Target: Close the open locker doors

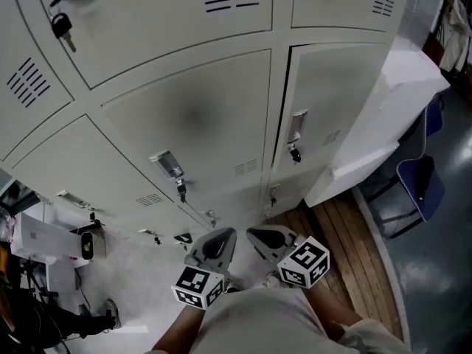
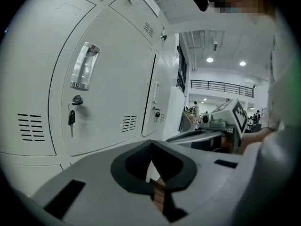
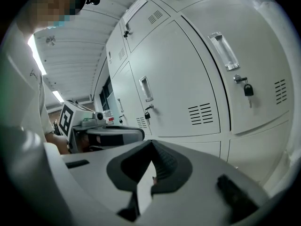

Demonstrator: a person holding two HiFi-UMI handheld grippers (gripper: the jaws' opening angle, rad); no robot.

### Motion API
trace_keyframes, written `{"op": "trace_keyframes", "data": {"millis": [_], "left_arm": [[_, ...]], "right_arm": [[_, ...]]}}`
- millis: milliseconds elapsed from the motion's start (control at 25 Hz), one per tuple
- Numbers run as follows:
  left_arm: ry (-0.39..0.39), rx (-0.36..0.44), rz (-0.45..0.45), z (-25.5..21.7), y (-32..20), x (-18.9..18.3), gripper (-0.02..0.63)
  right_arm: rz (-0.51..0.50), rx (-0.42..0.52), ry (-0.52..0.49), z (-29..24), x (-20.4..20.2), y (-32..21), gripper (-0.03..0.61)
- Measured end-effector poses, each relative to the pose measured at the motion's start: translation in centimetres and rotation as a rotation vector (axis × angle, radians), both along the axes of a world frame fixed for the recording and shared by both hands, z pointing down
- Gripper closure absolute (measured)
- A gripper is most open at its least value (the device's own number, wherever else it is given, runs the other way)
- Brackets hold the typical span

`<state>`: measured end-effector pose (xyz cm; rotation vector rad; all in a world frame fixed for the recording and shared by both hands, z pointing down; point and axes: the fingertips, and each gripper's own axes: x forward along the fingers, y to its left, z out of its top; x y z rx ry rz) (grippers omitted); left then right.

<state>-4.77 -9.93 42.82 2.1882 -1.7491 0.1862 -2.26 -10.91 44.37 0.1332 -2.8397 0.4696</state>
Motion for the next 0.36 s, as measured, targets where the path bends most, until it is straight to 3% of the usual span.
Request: {"op": "trace_keyframes", "data": {"millis": [360], "left_arm": [[-0.003,0.003,-0.001,-0.16,0.34,-0.29,0.600]], "right_arm": [[0.005,0.006,-0.006,-0.20,-0.21,0.01,0.552]]}}
